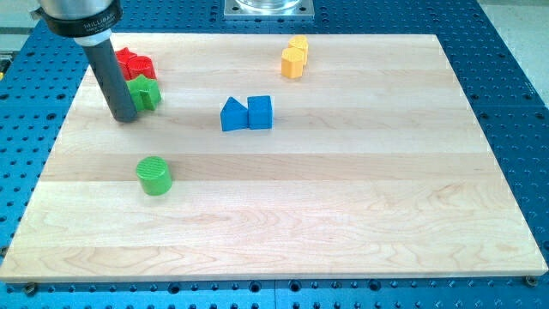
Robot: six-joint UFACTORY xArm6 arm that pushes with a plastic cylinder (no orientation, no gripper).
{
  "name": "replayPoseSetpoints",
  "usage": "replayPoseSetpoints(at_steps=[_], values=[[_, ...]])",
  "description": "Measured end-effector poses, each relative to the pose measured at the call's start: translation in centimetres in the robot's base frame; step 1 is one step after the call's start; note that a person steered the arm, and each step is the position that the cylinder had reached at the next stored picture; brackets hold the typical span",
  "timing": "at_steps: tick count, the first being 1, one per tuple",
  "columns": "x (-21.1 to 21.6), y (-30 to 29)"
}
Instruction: Slide the green star to the top of the green circle
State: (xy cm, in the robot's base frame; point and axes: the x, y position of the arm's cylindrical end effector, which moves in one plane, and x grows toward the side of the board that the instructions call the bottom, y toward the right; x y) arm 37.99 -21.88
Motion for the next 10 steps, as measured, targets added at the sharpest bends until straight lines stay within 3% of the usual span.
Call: replayPoseSetpoints(at_steps=[2, 3, 4, 5, 6, 7, 9, 10], values=[[-4.3, -4.0], [-5.0, 0.2], [-2.9, 3.4], [-2.6, 4.3], [-5.3, 7.0], [-4.8, 10.6], [3.6, 2.7], [4.1, 3.9]])
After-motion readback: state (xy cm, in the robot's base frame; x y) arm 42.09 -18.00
